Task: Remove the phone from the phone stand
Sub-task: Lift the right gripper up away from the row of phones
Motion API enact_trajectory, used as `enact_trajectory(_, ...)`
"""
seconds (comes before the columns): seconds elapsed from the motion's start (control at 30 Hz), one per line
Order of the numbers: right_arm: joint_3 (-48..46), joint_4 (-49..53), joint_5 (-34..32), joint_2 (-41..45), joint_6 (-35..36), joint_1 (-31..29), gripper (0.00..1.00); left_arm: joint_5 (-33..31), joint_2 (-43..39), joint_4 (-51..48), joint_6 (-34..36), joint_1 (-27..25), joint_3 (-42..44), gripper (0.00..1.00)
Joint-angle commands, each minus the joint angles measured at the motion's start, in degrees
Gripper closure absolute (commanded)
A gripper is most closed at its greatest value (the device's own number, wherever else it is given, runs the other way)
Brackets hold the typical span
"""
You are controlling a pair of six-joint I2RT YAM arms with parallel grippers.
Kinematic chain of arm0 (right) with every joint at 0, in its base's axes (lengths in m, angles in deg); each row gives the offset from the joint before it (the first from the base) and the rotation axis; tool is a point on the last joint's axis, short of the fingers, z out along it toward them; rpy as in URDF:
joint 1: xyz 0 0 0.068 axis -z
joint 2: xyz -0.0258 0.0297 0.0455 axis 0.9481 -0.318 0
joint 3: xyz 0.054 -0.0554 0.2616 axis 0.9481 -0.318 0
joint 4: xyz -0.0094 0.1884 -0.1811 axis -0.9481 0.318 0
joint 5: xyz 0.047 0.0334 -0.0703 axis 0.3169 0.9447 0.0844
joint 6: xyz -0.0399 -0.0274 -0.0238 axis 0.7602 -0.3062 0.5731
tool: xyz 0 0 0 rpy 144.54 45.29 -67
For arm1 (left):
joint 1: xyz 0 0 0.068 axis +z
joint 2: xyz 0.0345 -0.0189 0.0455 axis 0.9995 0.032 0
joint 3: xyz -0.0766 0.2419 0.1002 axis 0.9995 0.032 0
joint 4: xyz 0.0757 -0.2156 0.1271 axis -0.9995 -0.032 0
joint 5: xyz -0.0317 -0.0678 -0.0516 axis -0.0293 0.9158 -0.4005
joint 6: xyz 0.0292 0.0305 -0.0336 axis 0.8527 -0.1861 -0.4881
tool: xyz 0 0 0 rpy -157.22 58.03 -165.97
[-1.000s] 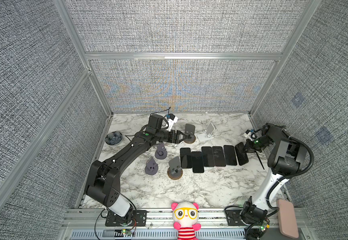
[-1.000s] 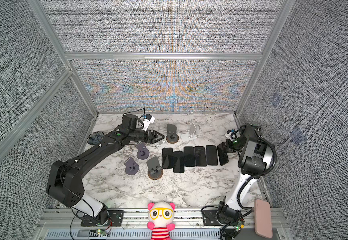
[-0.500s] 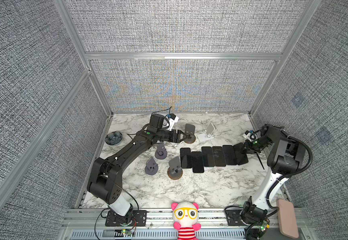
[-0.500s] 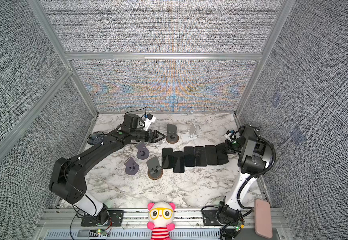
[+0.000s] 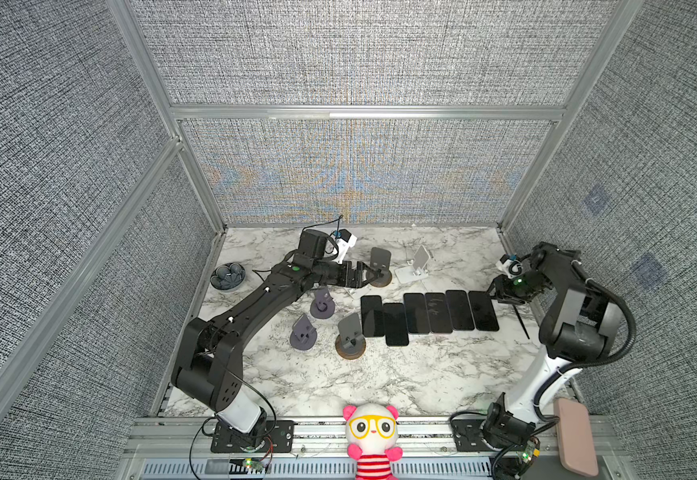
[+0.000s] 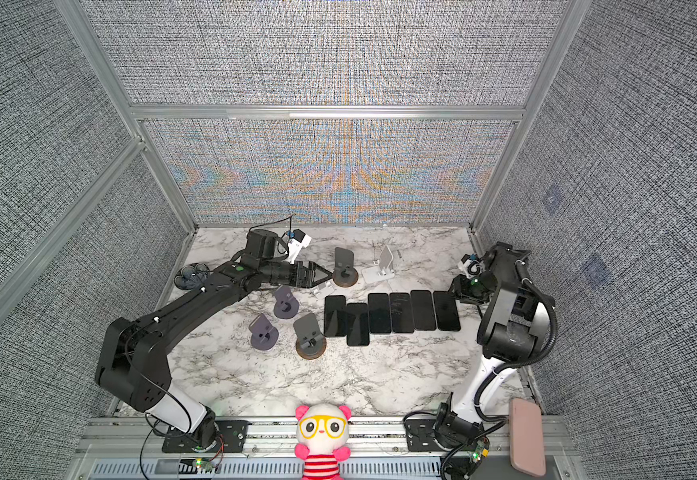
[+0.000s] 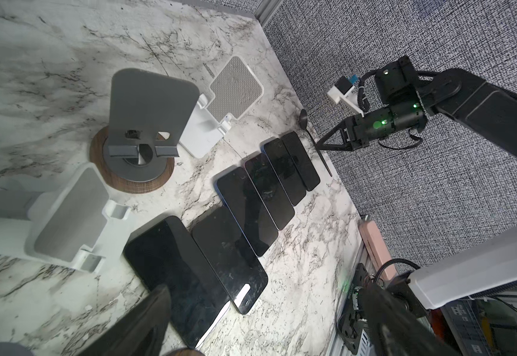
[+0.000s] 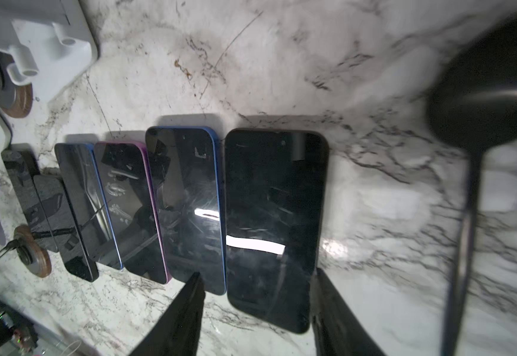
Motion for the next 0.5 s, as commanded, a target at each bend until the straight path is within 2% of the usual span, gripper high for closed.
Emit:
enact_trajectory(0.0, -0.8, -1.8, -1.0, 4.3, -1.7, 0.1, 0.45, -2.7, -2.3, -0.9, 2.3, 0.2, 0.3, 0.01)
enact_trajectory(0.13, -2.4, -2.7, -0.9, 12.0, -2.9, -0.2, 0.38, -9.7, -6.6, -1.9, 4.1, 1.6, 0.6, 0.01)
enact_trajectory(0.2, -3.8, -3.5, -0.7, 15.8, -3.6, -1.3, 0.36, -16.8, -9.3, -2.9, 3.7, 2.6, 0.8, 0.01)
enact_trajectory(0.27, -6.0, -5.0, -1.7, 20.2, -4.5, -3.2, 0.32, -27.0, -12.6, -4.4, 4.9, 3.6, 1.3, 0.01)
enact_trajectory(0.37, -11.1, -9.2, -4.4, 26.8, -6.7, -6.8, 0.17, -41.3, -16.6, -5.7, 7.7, 4.6, 3.0, 0.01)
enact_trajectory(0.43, -15.7, -13.6, -5.9, 31.2, -8.6, -9.1, 0.01, -49.0, -18.7, -5.2, 8.3, 5.6, 5.5, 0.01)
enact_trajectory(0.47, -18.6, -16.2, -7.1, 33.5, -9.6, -10.2, 0.01, -52.0, -19.5, -4.3, 8.4, 6.1, 7.3, 0.01)
